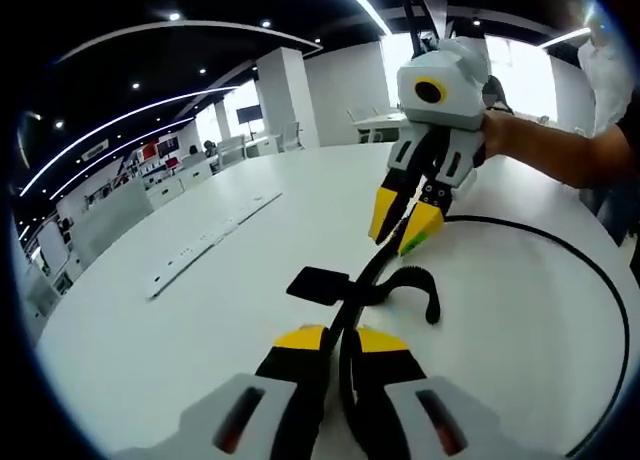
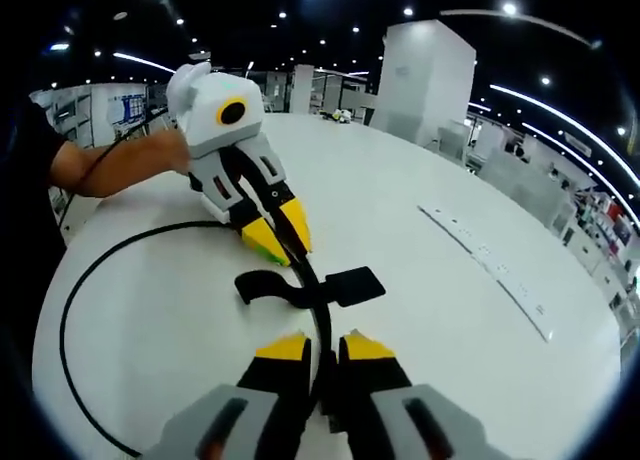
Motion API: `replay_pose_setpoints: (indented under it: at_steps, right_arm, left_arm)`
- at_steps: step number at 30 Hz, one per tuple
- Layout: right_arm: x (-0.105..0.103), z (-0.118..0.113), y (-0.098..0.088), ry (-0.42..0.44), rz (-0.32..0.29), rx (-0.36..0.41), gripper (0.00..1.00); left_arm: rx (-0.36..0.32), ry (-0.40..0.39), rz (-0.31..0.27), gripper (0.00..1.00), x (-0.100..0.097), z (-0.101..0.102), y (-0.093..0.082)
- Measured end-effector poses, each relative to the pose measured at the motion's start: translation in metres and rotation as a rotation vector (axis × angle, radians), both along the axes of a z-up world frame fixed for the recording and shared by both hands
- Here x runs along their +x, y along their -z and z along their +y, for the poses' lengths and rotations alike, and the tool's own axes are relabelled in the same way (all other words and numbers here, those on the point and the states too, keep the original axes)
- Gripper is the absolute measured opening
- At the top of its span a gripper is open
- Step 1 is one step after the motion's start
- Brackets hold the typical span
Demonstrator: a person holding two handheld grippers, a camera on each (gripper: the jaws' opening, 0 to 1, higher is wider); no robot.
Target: Find the charging cable on the desk, coil it up and secure with Velcro.
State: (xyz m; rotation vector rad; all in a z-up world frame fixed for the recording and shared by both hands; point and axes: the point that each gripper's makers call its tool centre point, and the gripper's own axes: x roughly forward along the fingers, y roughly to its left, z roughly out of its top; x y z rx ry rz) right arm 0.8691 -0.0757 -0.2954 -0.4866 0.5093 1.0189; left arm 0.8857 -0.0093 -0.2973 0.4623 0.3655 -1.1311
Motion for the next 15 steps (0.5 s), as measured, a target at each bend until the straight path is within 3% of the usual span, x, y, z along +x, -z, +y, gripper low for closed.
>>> replay_pose_setpoints:
  at_steps: [6,15]
  right_arm:
    - [0.000,0.007,-0.009,-0.046,-0.068,-0.012,0.12]
    - [-0.004,0.016,-0.004,-0.077,-0.091,-0.024,0.12]
  left_arm:
    - [-0.006,-0.008,0.005,0.10,-0.001,0.000,0.000]
    - [-0.008,-0.019,-0.002,0.10,-0.003,0.000,0.000]
